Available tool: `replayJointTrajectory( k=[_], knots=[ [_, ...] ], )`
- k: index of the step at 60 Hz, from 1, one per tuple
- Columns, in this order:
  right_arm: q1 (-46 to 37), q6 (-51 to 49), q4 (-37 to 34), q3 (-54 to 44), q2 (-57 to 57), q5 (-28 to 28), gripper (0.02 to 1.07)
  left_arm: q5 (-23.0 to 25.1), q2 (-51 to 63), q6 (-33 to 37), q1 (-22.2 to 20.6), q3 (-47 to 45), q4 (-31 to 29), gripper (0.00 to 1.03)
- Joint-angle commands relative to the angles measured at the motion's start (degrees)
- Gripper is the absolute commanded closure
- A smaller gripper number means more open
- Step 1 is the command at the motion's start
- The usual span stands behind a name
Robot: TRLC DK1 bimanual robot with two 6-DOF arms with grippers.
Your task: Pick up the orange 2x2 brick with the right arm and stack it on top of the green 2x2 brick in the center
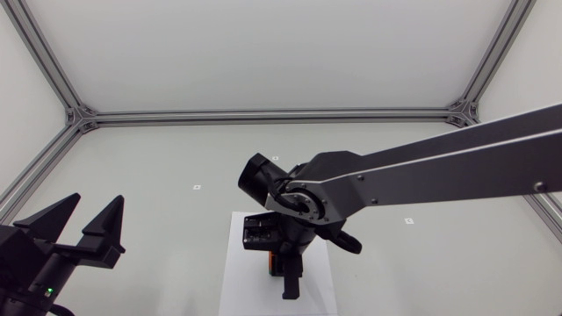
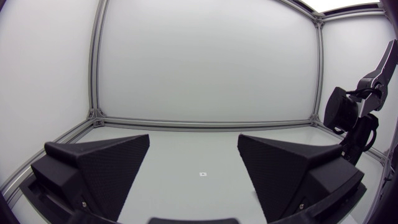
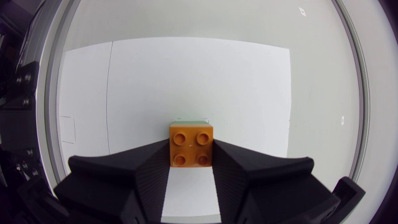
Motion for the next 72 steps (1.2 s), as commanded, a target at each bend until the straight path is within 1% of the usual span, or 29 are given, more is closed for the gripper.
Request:
replayJointTrajectory(
  k=[1, 72],
  knots=[
    [0.1, 1.0, 0.8, 0.6, 1.9, 0.4, 0.80, -0.2, -0.1, -1.2, -0.3, -2.3, -0.6, 0.04],
    [-0.6, -0.1, 0.4, 0.0, 1.9, 0.7, 0.80, -0.2, -0.1, -1.1, -0.3, -2.3, -0.6, 0.04]
  ],
)
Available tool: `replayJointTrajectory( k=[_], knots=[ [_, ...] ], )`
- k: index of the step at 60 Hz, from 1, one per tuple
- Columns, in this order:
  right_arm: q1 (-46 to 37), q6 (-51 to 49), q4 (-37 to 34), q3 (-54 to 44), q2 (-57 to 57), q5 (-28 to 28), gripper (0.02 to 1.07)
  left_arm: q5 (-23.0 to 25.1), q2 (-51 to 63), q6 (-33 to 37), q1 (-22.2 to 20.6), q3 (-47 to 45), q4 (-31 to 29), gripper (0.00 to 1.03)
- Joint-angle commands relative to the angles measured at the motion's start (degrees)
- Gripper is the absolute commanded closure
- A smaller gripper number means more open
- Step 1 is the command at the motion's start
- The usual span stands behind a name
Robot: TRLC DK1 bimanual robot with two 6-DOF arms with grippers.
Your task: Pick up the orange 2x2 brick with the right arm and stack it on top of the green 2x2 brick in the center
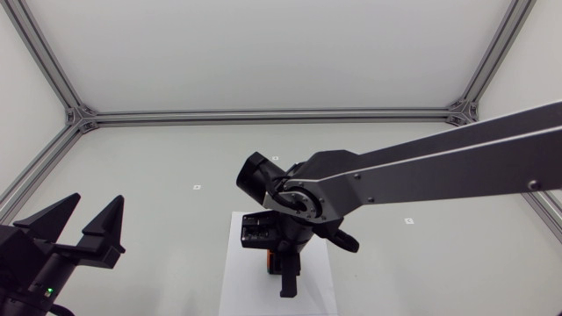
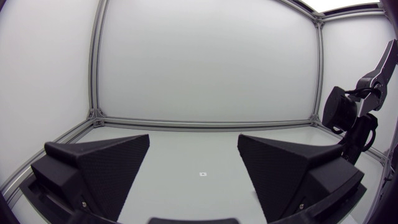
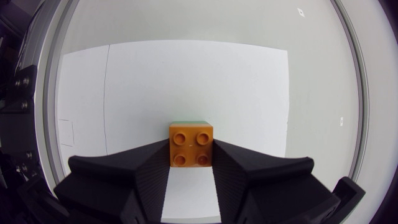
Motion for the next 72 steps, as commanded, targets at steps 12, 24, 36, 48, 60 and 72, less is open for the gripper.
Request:
replayJointTrajectory(
  k=[12, 24, 36, 48, 60, 72],
  knots=[
    [-0.7, -0.4, 0.0, -1.0, 1.1, 0.5, 0.80, -0.2, -0.1, -1.2, -0.3, -2.3, -0.6, 0.04],
    [-0.7, -0.8, 0.0, -1.3, 0.8, 0.5, 0.80, -0.2, -0.1, -1.1, -0.3, -2.3, -0.6, 0.04],
    [-0.7, -1.3, -0.1, -1.8, 0.7, 0.3, 0.80, -0.2, -0.1, -1.2, -0.3, -2.3, -0.6, 0.04],
    [-0.3, -1.6, -0.3, -2.2, 0.6, 0.2, 0.80, -0.2, -0.1, -1.2, -0.3, -2.3, -0.6, 0.04],
    [0.0, -1.7, -0.5, -2.5, 0.3, 0.1, 0.80, -0.2, -0.1, -1.2, -0.3, -2.3, -0.6, 0.04],
    [0.6, -1.4, -0.5, -2.9, 0.0, 0.1, 0.80, -0.2, -0.1, -1.2, -0.3, -2.3, -0.6, 0.04]
  ],
)
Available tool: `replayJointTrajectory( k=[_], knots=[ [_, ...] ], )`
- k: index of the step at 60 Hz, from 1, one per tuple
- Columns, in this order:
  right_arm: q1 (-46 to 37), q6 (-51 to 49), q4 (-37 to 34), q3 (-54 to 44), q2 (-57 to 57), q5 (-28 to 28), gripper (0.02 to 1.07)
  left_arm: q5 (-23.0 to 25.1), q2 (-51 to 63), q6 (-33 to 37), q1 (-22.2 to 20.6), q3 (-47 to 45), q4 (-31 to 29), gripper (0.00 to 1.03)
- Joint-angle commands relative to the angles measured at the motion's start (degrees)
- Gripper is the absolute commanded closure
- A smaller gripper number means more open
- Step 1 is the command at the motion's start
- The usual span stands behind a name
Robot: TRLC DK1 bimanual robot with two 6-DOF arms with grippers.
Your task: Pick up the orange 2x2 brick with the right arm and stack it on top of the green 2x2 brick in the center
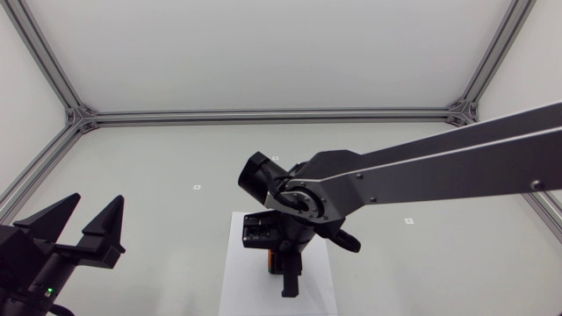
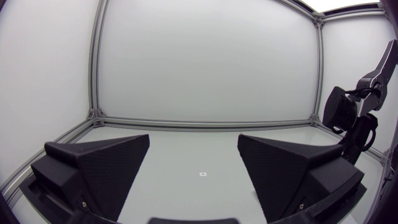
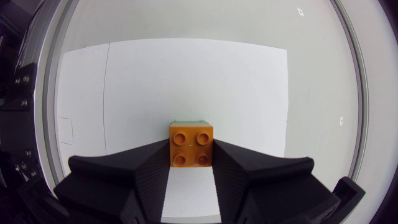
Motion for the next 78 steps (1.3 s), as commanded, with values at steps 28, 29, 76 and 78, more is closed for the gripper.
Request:
replayJointTrajectory(
  k=[28, 29, 76, 78],
  knots=[
    [1.4, -0.7, 0.3, -1.8, 1.3, 0.2, 0.80, -0.2, -0.1, -1.2, -0.3, -2.3, -0.6, 0.04],
    [1.4, -0.7, 0.3, -1.8, 1.3, 0.2, 0.80, -0.2, -0.1, -1.2, -0.3, -2.3, -0.6, 0.04],
    [0.7, -0.2, 0.6, -0.9, 2.0, 0.3, 0.07, -0.2, -0.1, -1.2, -0.3, -2.3, -0.6, 0.04],
    [0.7, -0.2, 0.6, -0.8, 1.7, 0.3, 0.07, -0.2, -0.1, -1.2, -0.3, -2.3, -0.6, 0.04]
  ],
)
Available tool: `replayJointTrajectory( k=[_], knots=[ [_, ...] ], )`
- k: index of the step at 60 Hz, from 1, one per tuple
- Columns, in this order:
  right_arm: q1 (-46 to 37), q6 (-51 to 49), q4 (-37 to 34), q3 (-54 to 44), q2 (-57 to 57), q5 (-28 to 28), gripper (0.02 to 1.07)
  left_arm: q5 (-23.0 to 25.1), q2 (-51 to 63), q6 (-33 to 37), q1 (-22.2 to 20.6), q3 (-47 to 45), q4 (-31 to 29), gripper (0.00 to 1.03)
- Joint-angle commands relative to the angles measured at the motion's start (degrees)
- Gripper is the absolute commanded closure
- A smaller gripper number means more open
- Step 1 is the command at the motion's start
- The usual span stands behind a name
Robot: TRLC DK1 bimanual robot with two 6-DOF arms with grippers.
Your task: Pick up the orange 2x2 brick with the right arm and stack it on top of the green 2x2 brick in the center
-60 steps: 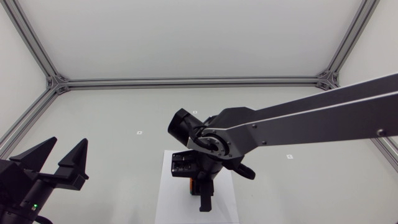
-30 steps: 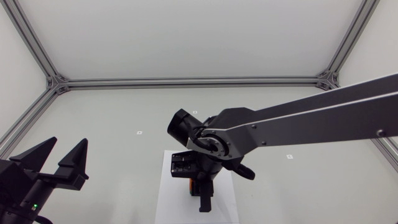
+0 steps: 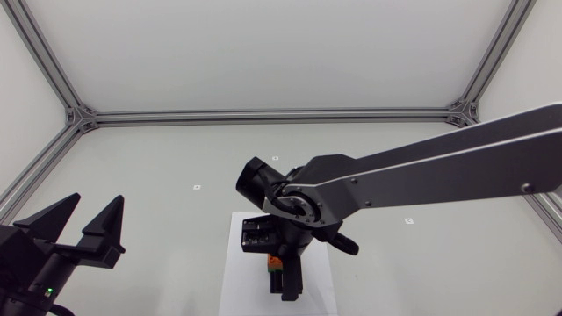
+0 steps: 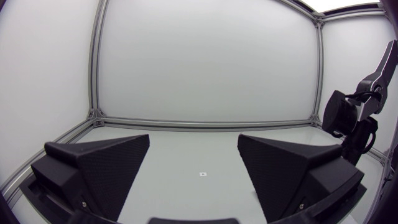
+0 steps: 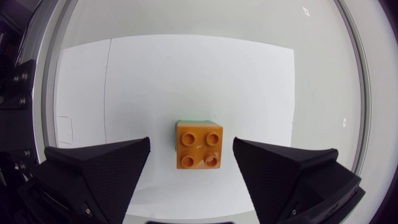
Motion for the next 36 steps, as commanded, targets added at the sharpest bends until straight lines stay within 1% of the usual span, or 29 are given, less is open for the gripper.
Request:
replayJointTrajectory(
  k=[1, 17, 26, 36],
  knots=[
    [0.0, -0.2, 0.4, -0.6, 0.8, 0.1, 0.07, -0.2, -0.1, -1.2, -0.3, -2.3, -0.6, 0.04],
    [-0.5, 0.3, -2.8, 0.8, -5.0, 0.0, 0.07, -0.2, -0.1, -1.2, -0.3, -2.3, -0.6, 0.04],
    [-0.5, 1.0, -6.9, 1.8, -9.9, 0.3, 0.07, -0.2, -0.1, -1.2, -0.3, -2.3, -0.6, 0.04],
    [-0.6, 1.3, -12.5, 3.3, -18.2, 0.4, 0.07, -0.2, -0.1, -1.2, -0.3, -2.3, -0.6, 0.04]
  ],
)
